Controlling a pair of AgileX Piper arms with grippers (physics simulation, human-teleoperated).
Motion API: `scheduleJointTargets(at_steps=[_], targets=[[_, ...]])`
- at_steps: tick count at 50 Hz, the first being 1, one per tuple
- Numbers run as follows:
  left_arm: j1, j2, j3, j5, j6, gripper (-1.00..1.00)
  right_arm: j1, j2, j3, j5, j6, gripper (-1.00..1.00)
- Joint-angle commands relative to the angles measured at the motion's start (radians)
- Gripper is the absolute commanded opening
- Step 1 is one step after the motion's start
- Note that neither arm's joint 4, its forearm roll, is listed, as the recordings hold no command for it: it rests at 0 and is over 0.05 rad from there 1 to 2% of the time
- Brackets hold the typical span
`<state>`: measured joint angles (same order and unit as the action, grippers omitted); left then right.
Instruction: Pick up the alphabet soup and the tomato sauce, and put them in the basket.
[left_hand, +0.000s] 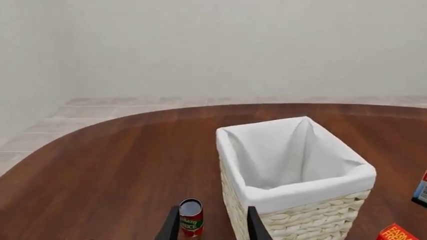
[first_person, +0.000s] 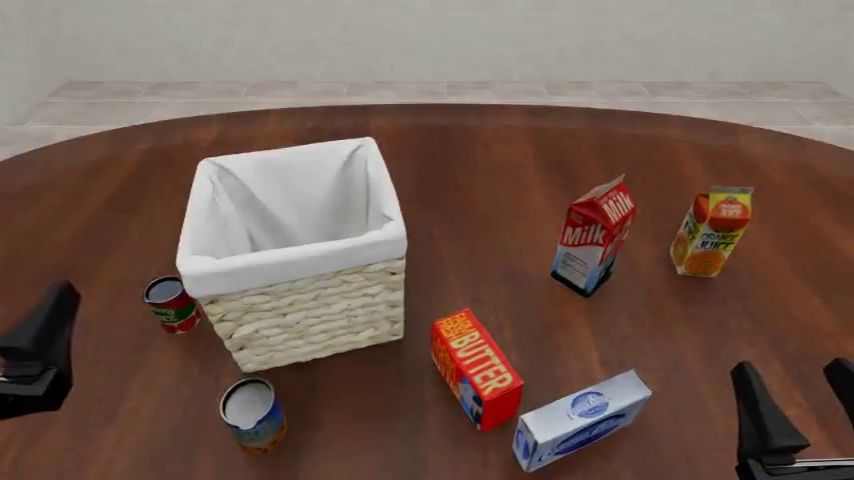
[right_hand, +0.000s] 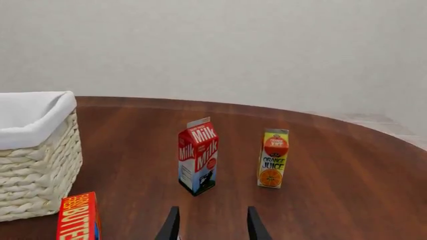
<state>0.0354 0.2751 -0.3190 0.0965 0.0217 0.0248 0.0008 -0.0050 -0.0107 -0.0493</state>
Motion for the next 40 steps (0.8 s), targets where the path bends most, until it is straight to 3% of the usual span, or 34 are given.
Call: scheduleJointTargets(at_steps=[1, 5, 20, 40], targets=[[0.039, 0.074, -0.061, 0.023, -0.034, 1.00, 0.000, 0.000, 0.000, 0.001, 0.000, 1.00], [0.029, 0.105, -0.089, 0.032, -0.002, 1.00, -0.002, 0.000, 0.000, 0.003, 0.003, 1.00], [0.030, 0.238, -0.149, 0.066, -0.021, 1.00, 0.004, 0.000, -0.001, -0.001, -0.007, 1.00], [0.031, 0.404, -0.206, 0.075, 0.050, 1.00, 0.008, 0.000, 0.000, -0.005, -0.018, 1.00]])
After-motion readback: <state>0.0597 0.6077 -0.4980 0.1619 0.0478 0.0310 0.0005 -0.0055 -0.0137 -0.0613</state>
